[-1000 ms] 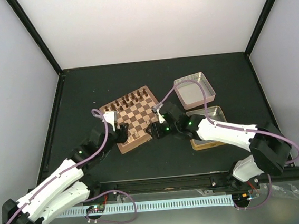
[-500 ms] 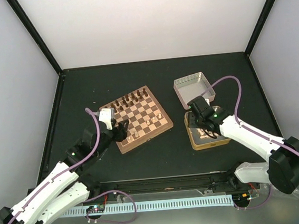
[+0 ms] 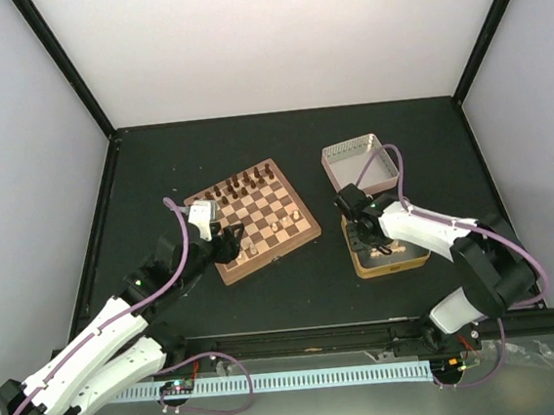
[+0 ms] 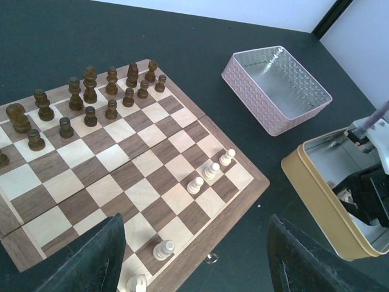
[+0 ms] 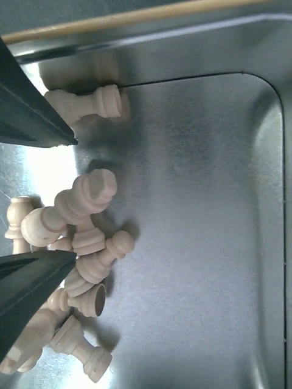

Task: Set up the chess pieces on the board
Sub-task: Pick up the chess piece from the storage box.

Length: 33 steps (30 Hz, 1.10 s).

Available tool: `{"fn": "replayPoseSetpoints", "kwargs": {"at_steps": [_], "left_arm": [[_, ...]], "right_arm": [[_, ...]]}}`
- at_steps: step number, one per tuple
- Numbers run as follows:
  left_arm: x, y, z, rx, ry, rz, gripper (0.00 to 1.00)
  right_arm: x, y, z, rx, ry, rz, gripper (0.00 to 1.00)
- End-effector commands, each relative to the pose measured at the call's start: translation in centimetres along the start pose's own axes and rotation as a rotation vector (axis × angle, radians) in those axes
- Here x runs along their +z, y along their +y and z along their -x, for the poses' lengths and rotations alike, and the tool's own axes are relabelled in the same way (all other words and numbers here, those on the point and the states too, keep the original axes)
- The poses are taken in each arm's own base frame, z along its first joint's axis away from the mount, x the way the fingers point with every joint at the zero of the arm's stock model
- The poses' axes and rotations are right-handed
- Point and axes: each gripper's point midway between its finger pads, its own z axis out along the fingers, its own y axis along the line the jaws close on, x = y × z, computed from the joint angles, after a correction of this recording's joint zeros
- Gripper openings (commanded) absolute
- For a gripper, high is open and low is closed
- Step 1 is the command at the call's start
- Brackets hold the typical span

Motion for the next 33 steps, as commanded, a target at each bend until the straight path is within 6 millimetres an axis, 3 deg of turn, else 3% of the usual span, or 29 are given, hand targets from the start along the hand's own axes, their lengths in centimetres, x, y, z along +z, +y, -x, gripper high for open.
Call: {"fn": "replayPoseSetpoints", "kwargs": {"at_steps": [1,12,17,21,27,29,33], "left_arm": [[-0.7,-0.9,1.7,-0.011,-0.040,-0.031,0.66],[-0.5,-0.9,1.6,-0.014,-0.036,-0.035,0.66],[-0.5,-0.9,1.5,-0.017,-0.032,-0.039,0.66],[-0.4,-1.8,1.4,-0.015,-0.026,-0.087,0.66],[0.2,-5.1,1.0,-0.003,-0.001,-0.269,0.68],[0.4,-5.9,0.9,-0.012,0.015,-0.312,0.69],[0.5,-8.1,0.9,-0.028,0.044,-0.425,0.71]], "right_arm": [[-0.1,-0.7,1.8,-0.031,-0.041,-0.065,0.45],[1.3,-0.3,2.5,-0.041,-0.045,-0.086,0.28],[1.0,-0.6,2.9,-0.020,-0.074,-0.095,0.16],[-1.6,-1.7,4.1,0.056,-0.193,-0.096,0.15],[-5.6,-2.0,5.5,0.138,-0.355,0.004,0.16],[-6.7,-1.4,5.8,0.154,-0.387,0.067,0.16],[-9.7,1.9,6.7,0.170,-0.447,0.323,0.16]]}}
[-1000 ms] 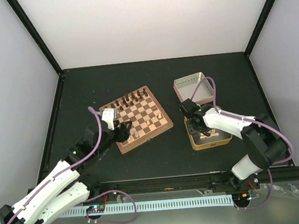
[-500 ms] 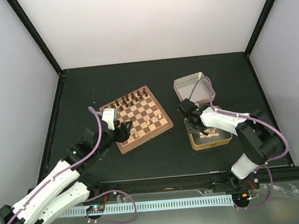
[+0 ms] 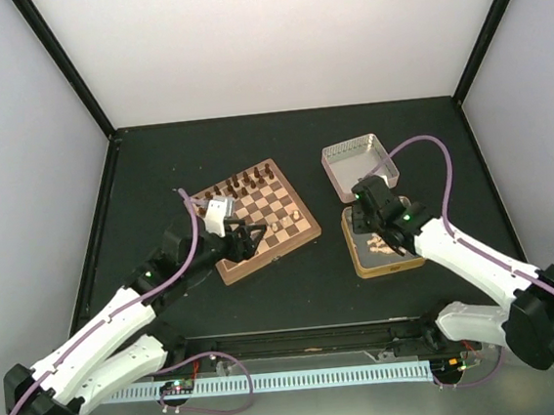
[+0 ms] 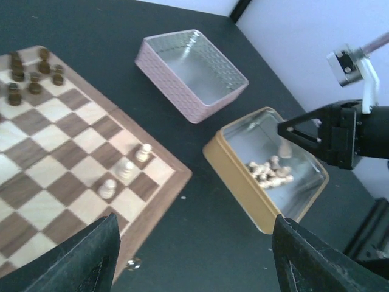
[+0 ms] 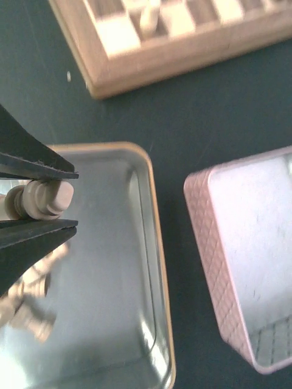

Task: Set up the chess pieces on the board
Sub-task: Pick up the chess piece from the storage box, then place the chess piece on the chessboard.

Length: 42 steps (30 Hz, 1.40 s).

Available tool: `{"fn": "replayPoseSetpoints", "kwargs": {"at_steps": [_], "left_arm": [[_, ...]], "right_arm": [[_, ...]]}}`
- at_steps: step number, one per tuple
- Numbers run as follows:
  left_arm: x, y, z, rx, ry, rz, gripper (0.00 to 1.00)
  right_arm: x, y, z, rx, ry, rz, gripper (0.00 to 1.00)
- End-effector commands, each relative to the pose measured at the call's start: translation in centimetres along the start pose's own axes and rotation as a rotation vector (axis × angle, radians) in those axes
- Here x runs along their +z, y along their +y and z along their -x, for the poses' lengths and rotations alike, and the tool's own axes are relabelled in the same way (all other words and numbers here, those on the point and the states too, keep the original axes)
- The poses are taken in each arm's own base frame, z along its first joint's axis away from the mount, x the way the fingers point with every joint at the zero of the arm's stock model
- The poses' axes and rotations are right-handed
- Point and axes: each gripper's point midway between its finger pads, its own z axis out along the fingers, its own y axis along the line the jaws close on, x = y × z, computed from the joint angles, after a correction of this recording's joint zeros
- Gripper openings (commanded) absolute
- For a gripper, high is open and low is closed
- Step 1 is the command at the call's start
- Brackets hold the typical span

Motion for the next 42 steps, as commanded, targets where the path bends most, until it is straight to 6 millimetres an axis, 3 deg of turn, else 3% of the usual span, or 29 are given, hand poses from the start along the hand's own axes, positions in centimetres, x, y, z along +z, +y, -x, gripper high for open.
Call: {"fn": "replayPoseSetpoints", "kwargs": {"at_steps": [1,6,9,16,25,32,38,42], "left_arm": [[0.3,-4.1,1.0,0.000,-0.001,-0.222,0.72],[1.3,-6.4,0.0,0.021,0.058,-0.368,0.76],[2.0,-7.0,-0.5,0.024,0.091,-0.419,0.78],[3.2,-7.8,-0.5,-0.013,0.130,-0.459,0.77],[4.5,-7.5,-0.1,-0.076,0.126,-0.441,0.65],[4.5,-7.3,0.6,-0.038,0.085,-0.429,0.39],[4.0,-7.2,0.2,0.065,0.085,-0.426,0.08],[3.0,-7.5,-0.1,0.210,0.065,-0.443,0.02]], "right_arm": [[-2.3,4.4,2.0,0.106,-0.061,0.284,0.16],[-7.2,11.4,5.0,0.273,-0.086,0.755,0.16],[-9.4,14.1,5.6,0.327,-0.056,0.958,0.16],[-12.1,17.7,5.8,0.289,-0.006,1.156,0.17],[-13.8,19.7,4.8,0.198,0.035,1.269,0.18],[-14.0,20.2,3.5,0.145,0.073,1.294,0.18],[-14.4,19.8,3.5,0.094,0.061,1.261,0.24],[-15.3,19.4,3.7,0.038,0.057,1.228,0.35]]}}
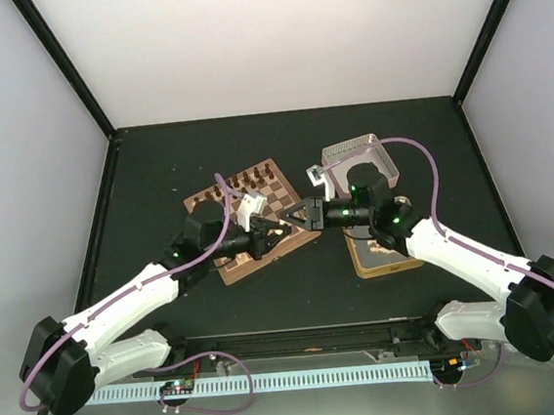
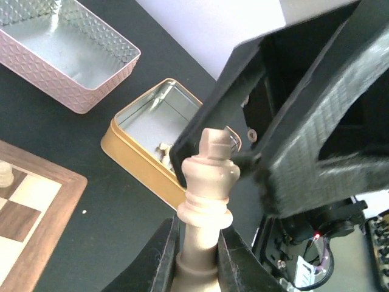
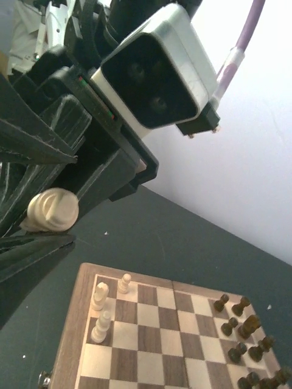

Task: Set up the chess pieces on the board
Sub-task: Place the chess piece on the chessboard.

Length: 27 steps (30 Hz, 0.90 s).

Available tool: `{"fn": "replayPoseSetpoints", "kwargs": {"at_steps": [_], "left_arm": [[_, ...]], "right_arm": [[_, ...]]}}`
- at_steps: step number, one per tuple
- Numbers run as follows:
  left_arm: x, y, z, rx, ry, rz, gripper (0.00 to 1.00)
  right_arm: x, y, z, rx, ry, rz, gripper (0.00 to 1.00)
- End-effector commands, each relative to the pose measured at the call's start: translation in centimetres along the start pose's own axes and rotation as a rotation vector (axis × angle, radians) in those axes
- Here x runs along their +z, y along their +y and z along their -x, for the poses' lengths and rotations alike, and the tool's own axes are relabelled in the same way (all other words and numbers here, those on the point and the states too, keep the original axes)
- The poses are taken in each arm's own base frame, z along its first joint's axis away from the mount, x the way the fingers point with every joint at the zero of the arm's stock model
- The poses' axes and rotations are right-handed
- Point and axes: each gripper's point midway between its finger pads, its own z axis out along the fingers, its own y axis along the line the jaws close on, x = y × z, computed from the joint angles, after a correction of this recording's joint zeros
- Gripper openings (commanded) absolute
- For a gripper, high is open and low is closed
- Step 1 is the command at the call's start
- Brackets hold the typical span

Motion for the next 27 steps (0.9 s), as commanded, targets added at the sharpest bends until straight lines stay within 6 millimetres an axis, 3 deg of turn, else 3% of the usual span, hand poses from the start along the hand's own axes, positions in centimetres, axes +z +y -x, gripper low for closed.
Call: {"fn": "replayPoseSetpoints", "kwargs": {"at_steps": [1,5,10,19,27], "left_arm": [[-1.4,-2.1,1.7,0.241,-0.040,-0.036,0.02],[-2.2,-3.5,2.3,0.418,-0.069,-0.076,0.02],[-2.4,-4.9,2.8,0.581,-0.059,-0.120,0.02],[-2.5,-5.4,2.3,0.622,-0.043,-0.156,0.02],[-2.4,-5.5,2.2,0.616,-0.036,-0.169,0.01]], "right_arm": [[-1.3,2.6,0.3,-0.099,0.029,0.000,0.38],[-2.2,3.5,0.0,-0.144,0.075,-0.021,0.49],[-2.8,4.4,0.1,-0.210,0.124,-0.044,0.50],[-3.1,4.4,-1.1,-0.261,0.217,-0.060,0.48],[-2.3,4.3,-1.0,-0.235,0.227,-0.029,0.33]]}}
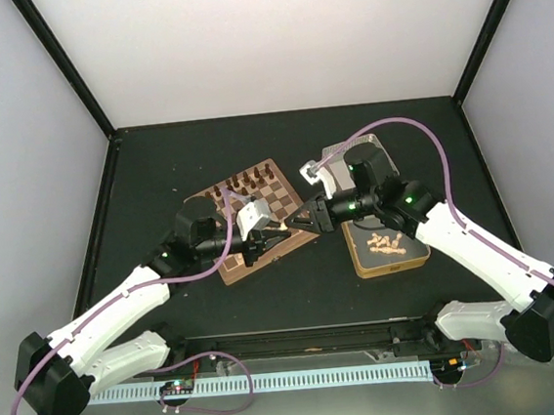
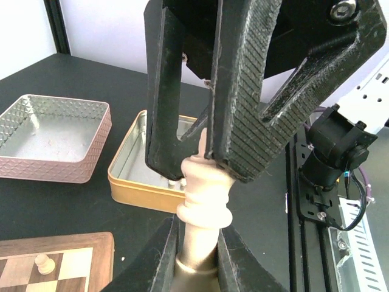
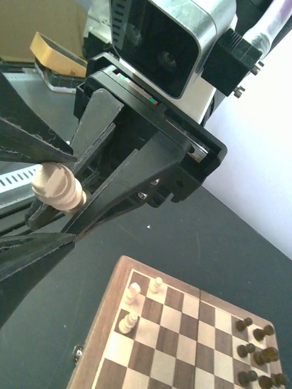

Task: Set up the chess pieces on the board
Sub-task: Place the chess piece on the chessboard.

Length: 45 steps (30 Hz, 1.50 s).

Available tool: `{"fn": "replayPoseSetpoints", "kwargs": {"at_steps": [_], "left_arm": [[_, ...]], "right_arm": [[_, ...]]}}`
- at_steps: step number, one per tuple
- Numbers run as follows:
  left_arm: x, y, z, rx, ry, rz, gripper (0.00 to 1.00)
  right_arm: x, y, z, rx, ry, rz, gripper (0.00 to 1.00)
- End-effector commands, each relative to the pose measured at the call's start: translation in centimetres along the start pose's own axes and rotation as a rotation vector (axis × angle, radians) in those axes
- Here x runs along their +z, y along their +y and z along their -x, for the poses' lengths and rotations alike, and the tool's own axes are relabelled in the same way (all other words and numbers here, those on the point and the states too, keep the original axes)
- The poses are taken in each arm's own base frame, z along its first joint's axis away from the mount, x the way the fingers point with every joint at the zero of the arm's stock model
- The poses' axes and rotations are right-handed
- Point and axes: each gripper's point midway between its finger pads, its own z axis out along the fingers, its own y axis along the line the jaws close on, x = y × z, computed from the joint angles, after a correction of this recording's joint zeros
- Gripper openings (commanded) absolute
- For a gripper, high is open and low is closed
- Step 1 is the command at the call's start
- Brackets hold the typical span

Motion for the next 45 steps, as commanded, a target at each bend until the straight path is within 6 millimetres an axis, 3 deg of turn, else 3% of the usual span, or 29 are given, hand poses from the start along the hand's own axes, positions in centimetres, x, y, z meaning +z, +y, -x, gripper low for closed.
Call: {"fn": "replayPoseSetpoints", "kwargs": {"at_steps": [1,3,9,12,15,18,22,25,29,33,39,45], "left_arm": [[-0.2,-0.8,1.7,0.062,-0.044,-0.045,0.02],[-0.2,-0.8,1.8,0.060,-0.046,-0.043,0.02],[-0.1,-0.8,1.9,0.027,-0.048,-0.052,0.07],[-0.2,0.2,2.0,-0.029,-0.043,0.013,0.36],[-1.1,2.4,1.8,-0.112,-0.036,0.165,0.56],[-4.0,6.1,0.8,-0.235,-0.043,0.455,0.70],[-8.9,8.4,-0.5,-0.306,-0.096,0.725,0.79],[-13.3,8.9,-0.9,-0.335,-0.145,0.895,0.87],[-16.8,8.2,-0.3,-0.306,-0.182,0.977,0.90],[-18.7,7.3,0.2,-0.274,-0.231,0.999,0.90],[-19.9,7.0,-0.5,-0.267,-0.268,1.031,0.93],[-19.8,7.0,-1.0,-0.270,-0.266,1.031,0.94]], "right_arm": [[0.6,0.2,0.0,0.011,0.020,0.028,0.32],[0.7,0.5,0.1,0.013,0.021,0.051,0.30],[1.1,0.8,0.0,0.013,0.022,0.083,0.08],[1.0,0.1,0.7,0.011,-0.013,0.029,0.04],[0.4,-1.4,1.9,0.002,-0.089,-0.087,0.03],[-0.2,-3.6,3.1,0.003,-0.151,-0.231,0.03],[0.2,-6.2,3.6,-0.019,-0.175,-0.394,0.03],[2.1,-8.0,3.0,-0.051,-0.127,-0.513,0.03],[5.4,-9.3,1.4,-0.116,-0.046,-0.614,0.03],[8.5,-10.3,0.2,-0.161,-0.007,-0.656,0.03],[11.6,-11.6,-1.5,-0.209,0.023,-0.697,0.03],[13.3,-13.0,-2.6,-0.201,0.045,-0.716,0.03]]}}
